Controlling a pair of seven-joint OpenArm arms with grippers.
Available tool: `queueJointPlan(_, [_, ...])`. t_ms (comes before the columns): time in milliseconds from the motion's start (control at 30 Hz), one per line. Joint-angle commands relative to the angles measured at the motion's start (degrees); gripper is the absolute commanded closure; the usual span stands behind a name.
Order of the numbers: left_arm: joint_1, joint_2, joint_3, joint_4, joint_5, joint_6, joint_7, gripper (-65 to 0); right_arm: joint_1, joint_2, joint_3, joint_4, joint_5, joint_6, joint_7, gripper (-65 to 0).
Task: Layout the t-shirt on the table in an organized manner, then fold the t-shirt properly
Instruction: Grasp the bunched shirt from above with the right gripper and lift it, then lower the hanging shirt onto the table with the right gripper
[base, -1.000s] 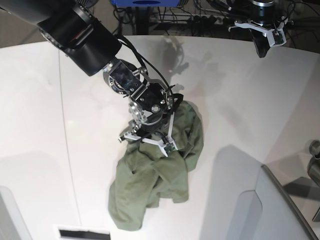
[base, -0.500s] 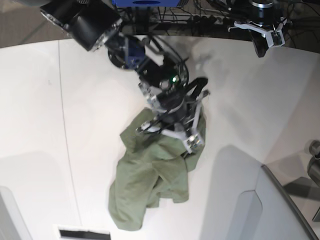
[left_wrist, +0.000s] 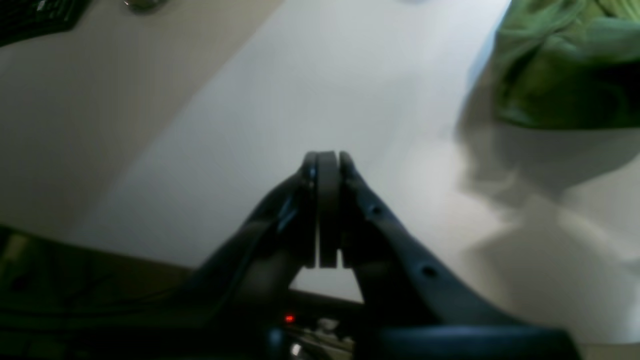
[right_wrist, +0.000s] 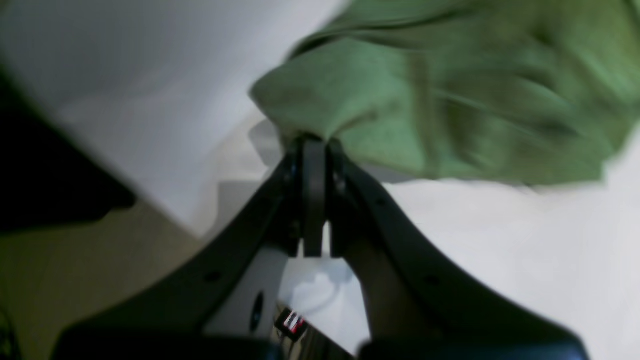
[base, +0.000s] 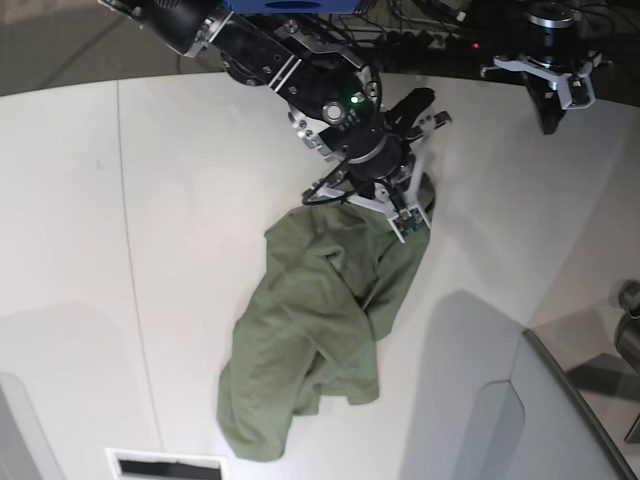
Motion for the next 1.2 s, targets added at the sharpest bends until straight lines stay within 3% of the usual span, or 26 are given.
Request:
queueJointPlan(0, [0.68,-0.44,-0.4,1.03,-0.26,0.21,-1.49,0.0,0.54,-1.42,-0.26,1.27,0.61,0.59,0.36,0.0])
queueJointPlan(67, [0.68,-0.7,-0.4,1.03,-0.26,0.21,-1.49,0.0,0.54,-1.42,-0.26,0.92,0.61,1.3,0.19,0.0])
queueJointPlan(367, [-0.82,-0.79,-0.4,1.3,-0.26,0.21,-1.49,0.0,0.54,-1.69,-0.09,0.66,0.61,22.31,0.01,-0.6])
queueJointPlan(433, [-1.25,-0.79,-0.4,1.3,-0.26,0.21,-1.49,0.0,0.54,-1.69,0.09,0.57,0.61,24.77,0.01,-6.5])
queueJointPlan(600, [-2.31,-0.79,-0.4,1.3,-0.26,0.21,-1.49,0.0,0.45,-1.69,0.09,1.18,0.61,24.86,-0.08,-36.5])
queueJointPlan(633, [-2.4,-0.79,-0.4,1.3,-0.26,0.21,-1.4,0.0,0.36,-1.69,0.18,1.45,0.61,24.86,-0.08,-38.7])
queueJointPlan(733, [-2.4,-0.79,-0.4,1.3,-0.26,0.21,-1.4,0.0,0.89,-1.42,0.35,3.65,0.17,24.77,0.36,-35.7])
queueJointPlan(867, [-1.52,-0.7,-0.4,1.3,-0.26,0.21,-1.4,0.0,5.2,-1.51,9.93,1.54,0.44,24.77,0.45,-29.7])
queueJointPlan(1033, [1.21,-0.7,-0.49,1.12,-0.26,0.21,-1.49,0.0,13.9,-1.51,23.03,-10.51,0.61,25.03,2.38,-32.3])
queueJointPlan(1167, [2.26,-0.44,-0.49,0.86,-0.26,0.21,-1.67,0.0,20.94,-1.42,26.64,-22.9,0.61,25.12,6.6,-32.3])
